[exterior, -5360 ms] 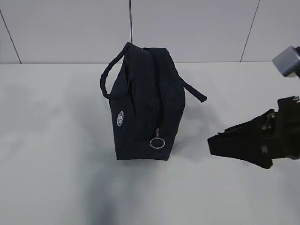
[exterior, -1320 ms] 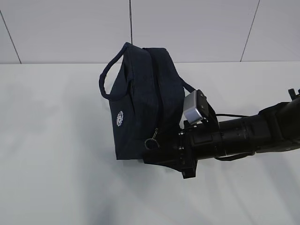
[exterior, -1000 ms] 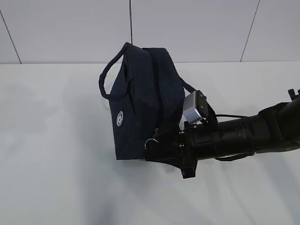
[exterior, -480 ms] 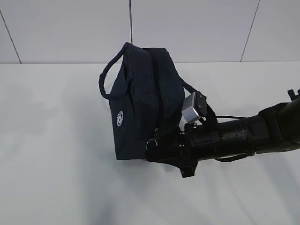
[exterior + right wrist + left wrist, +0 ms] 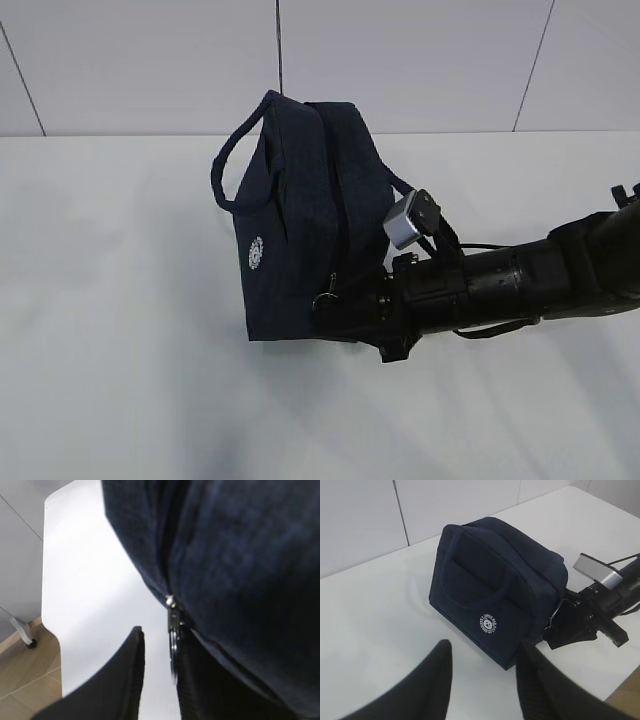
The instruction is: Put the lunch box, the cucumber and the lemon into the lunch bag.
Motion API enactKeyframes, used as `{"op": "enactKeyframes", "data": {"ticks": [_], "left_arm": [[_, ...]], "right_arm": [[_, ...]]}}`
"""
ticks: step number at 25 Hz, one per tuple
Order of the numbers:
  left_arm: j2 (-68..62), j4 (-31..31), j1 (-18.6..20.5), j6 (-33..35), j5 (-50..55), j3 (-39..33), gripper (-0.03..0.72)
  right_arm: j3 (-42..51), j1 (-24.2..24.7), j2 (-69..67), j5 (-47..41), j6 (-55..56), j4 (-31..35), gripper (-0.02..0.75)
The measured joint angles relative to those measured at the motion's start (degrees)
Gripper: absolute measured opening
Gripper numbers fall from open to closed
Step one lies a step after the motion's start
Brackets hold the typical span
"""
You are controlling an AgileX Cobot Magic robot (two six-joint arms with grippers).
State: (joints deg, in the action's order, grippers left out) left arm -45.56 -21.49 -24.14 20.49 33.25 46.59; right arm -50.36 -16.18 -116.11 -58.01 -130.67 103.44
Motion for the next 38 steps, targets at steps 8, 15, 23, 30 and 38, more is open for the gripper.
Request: {"op": "enactKeyframes", "data": {"ticks": [8, 15, 23, 30, 38], "left_arm": [[0.0, 0.0, 0.0, 0.0, 0.13, 0.0, 0.309], [0.0, 0.0, 0.0, 0.0, 0.13, 0.0, 0.309], [0.0, 0.0, 0.0, 0.0, 0.17, 0.0, 0.309], [0.0, 0.0, 0.0, 0.0, 0.17, 0.0, 0.309], [0.0, 0.0, 0.0, 0.0, 0.17, 0.0, 0.309]], "right_arm": [[-0.37, 0.0, 0.0, 2.0, 2.82, 0.0, 0.152], [-0.37, 0.0, 0.0, 1.33, 3.18, 0.0, 0.007], [-0.37, 0.0, 0.0, -5.01, 8.26, 0.0, 0.007], [-0.37, 0.0, 0.0, -6.91, 11.31, -0.11, 0.007], [-0.37, 0.0, 0.26, -7.04, 14.01, -1.08, 0.007]]}}
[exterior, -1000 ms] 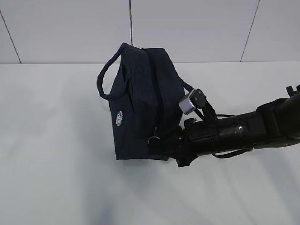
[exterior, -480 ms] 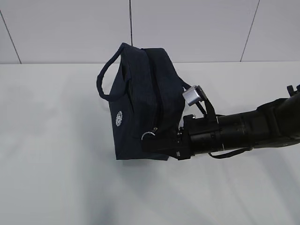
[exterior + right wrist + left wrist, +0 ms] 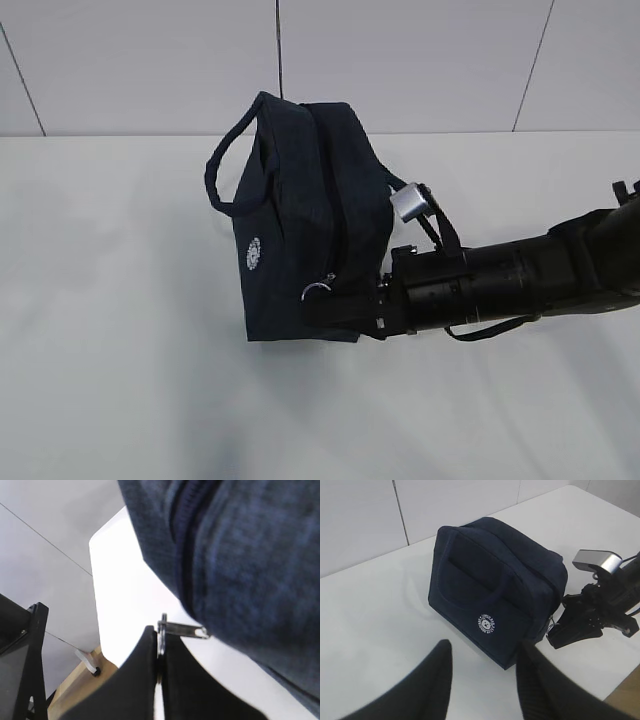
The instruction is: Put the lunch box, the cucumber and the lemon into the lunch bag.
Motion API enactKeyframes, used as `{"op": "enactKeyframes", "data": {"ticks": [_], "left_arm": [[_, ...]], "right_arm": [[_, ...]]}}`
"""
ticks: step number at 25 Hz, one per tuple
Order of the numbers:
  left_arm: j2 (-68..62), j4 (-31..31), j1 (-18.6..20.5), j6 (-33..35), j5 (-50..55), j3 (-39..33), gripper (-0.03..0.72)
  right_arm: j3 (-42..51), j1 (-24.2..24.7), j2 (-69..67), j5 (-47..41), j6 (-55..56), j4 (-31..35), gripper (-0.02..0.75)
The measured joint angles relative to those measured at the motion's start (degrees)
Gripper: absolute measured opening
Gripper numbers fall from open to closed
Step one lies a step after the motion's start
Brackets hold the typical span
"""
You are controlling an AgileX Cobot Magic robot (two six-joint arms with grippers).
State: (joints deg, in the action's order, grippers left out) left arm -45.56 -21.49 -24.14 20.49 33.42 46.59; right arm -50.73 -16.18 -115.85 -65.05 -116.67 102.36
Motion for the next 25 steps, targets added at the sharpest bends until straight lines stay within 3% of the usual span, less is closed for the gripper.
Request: {"op": "enactKeyframes", "data": {"ticks": [14, 25], "left_arm": [[0.0, 0.1, 0.0, 0.0, 0.0, 0.0, 0.309], [0.0, 0.1, 0.0, 0.0, 0.0, 0.0, 0.309]], "right_arm": [[0.0, 0.0, 8.35, 0.2, 4.3, -2.85, 0.007], [-0.26, 0.0, 9.93, 0.2, 5.9, -0.63, 0.007]]}}
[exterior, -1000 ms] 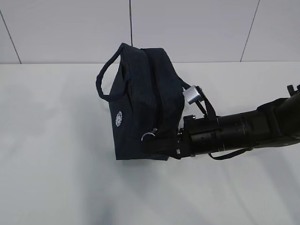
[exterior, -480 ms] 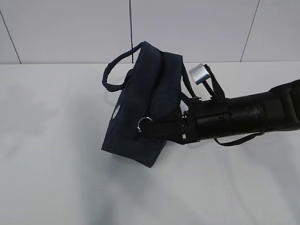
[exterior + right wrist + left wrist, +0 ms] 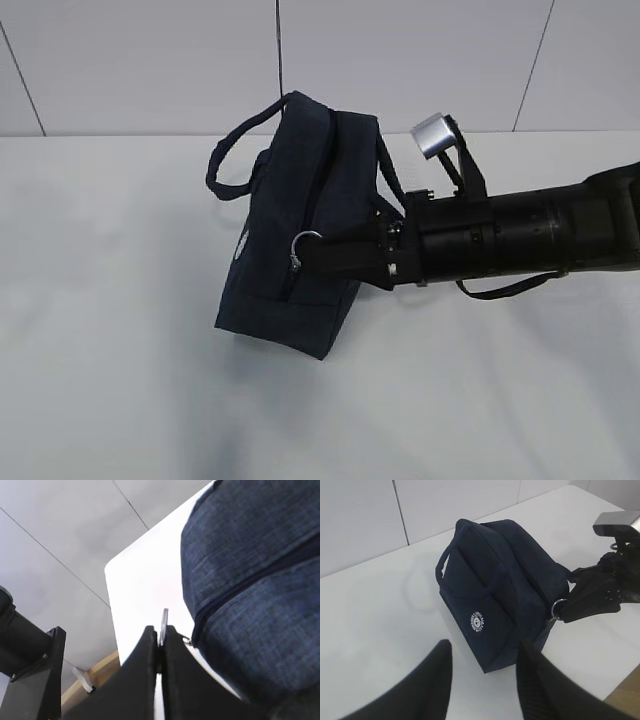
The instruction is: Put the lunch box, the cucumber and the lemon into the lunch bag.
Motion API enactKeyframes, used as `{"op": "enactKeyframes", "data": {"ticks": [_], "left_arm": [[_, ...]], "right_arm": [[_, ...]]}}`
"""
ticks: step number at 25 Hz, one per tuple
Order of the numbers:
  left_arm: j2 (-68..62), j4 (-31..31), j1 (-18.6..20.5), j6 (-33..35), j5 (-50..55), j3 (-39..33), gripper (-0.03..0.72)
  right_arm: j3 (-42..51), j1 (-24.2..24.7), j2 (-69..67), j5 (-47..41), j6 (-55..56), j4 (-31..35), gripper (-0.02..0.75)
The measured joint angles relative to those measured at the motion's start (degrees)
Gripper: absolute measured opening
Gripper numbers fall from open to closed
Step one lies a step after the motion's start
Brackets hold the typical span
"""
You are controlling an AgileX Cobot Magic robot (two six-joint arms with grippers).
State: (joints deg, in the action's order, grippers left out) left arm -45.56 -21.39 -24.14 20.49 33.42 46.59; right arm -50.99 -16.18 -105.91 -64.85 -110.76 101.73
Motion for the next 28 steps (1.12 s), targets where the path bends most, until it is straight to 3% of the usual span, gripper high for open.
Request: {"op": "enactKeyframes", "data": {"ticks": [8, 21, 28], "left_arm": [[0.0, 0.0, 0.0, 0.0, 0.0, 0.0, 0.309], [0.0, 0.0, 0.0, 0.0, 0.0, 0.0, 0.309], [-3.29, -2.59, 0.0, 0.0, 1.13, 0.0, 0.309]], "right_arm": [[-4.74, 0.0, 0.0, 0.63, 2.66, 0.13, 0.007], [-11.64, 0.0, 0.0, 9.67, 5.61, -0.08, 0.007], [-13.33, 0.0, 0.0, 10.47, 6.08, -0.16, 0.007]]}}
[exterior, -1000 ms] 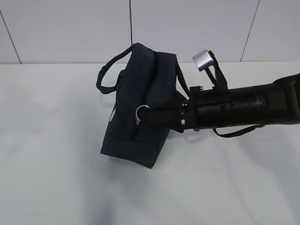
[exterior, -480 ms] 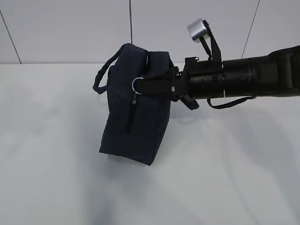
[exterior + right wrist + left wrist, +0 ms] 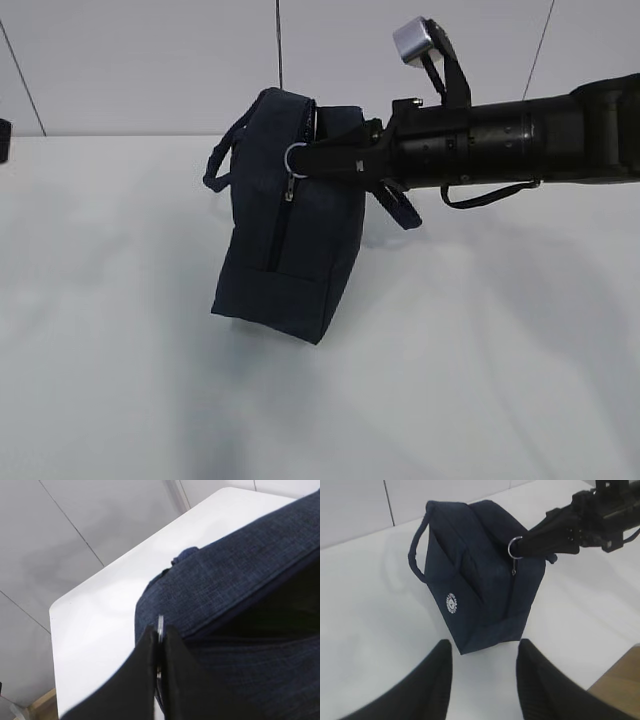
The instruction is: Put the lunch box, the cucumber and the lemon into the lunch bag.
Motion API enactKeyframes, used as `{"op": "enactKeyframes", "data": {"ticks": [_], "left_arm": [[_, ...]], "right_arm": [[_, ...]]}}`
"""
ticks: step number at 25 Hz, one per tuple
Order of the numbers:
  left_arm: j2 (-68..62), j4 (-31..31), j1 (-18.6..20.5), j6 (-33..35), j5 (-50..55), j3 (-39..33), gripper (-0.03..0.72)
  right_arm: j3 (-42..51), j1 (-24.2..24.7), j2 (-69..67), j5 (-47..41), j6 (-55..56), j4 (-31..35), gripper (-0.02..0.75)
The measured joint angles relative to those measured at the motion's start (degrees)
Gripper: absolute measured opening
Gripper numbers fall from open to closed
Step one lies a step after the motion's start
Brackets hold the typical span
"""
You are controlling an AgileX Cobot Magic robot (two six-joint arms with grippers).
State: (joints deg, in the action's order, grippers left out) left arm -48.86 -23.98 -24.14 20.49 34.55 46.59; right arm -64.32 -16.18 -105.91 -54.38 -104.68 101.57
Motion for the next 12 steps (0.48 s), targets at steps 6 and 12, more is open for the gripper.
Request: {"op": "enactKeyframes", "data": {"ticks": [6, 12], "left_arm": [[-6.83, -1.36, 0.0, 0.73, -3.0, 0.0, 0.309], [-15.29, -6.9, 0.0, 7.54, -8.33, 0.0, 0.316]], "right_arm": [[-0.12, 0.0, 0.22, -0.21, 0.75, 0.0, 0.007], [-0.12, -0.05, 0.22, -0.21, 1.43, 0.0, 0.007]]}}
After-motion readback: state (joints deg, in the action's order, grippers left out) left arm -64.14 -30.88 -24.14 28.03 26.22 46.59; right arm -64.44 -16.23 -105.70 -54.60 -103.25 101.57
